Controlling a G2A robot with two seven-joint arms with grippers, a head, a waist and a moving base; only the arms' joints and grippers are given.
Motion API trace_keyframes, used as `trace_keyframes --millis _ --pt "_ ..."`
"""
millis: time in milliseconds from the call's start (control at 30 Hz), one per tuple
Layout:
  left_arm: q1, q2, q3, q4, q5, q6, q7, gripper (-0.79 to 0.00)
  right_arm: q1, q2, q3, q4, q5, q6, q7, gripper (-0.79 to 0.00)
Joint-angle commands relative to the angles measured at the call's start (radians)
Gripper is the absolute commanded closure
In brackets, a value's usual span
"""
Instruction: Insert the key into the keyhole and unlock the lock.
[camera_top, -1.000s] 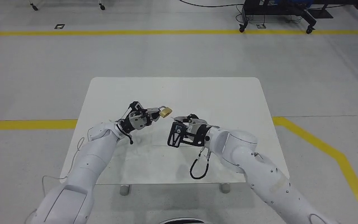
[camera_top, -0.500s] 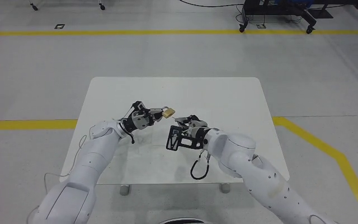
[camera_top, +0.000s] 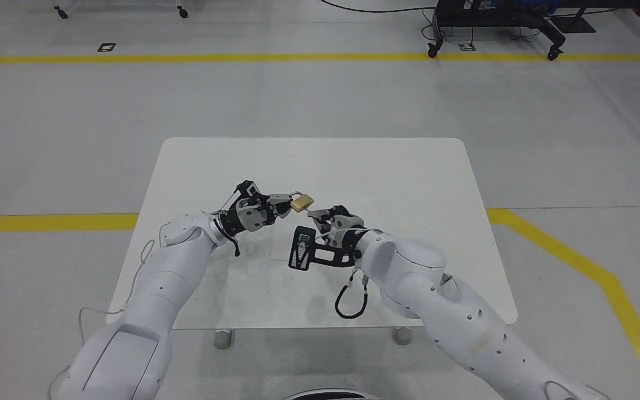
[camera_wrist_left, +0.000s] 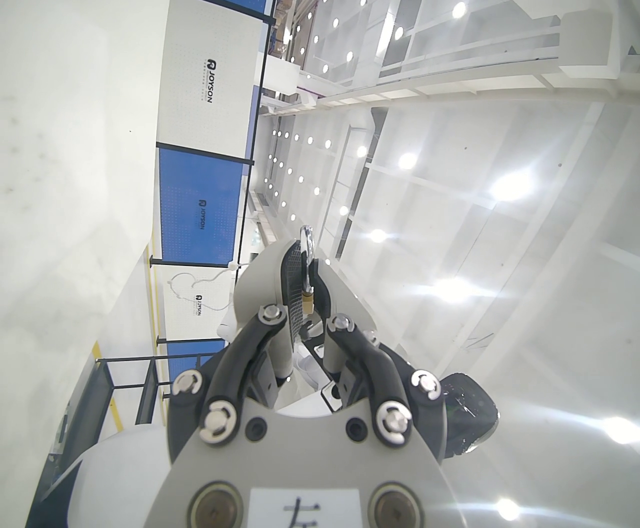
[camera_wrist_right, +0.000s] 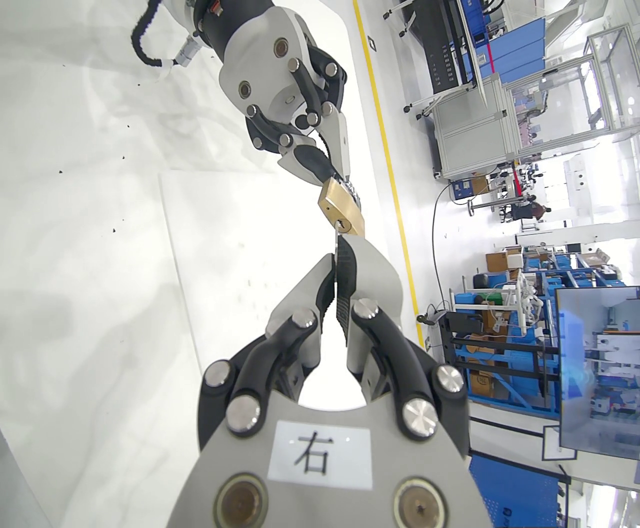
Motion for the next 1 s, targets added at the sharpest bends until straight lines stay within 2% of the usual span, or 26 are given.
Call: trace_keyframes --millis 0,967 --pt "0.000 -0.001 -0.001 0.001 0.002 0.000 -0.001 0.000 0.002 -0.002 -0.002 0.001 -0.010 0.001 0.012 0.000" --pt "-0.010 -0.007 -0.018 0.018 0.019 0.007 -0.026 0.000 0.012 -0.028 -0.029 0.009 -0.088 0.002 0.049 0.000"
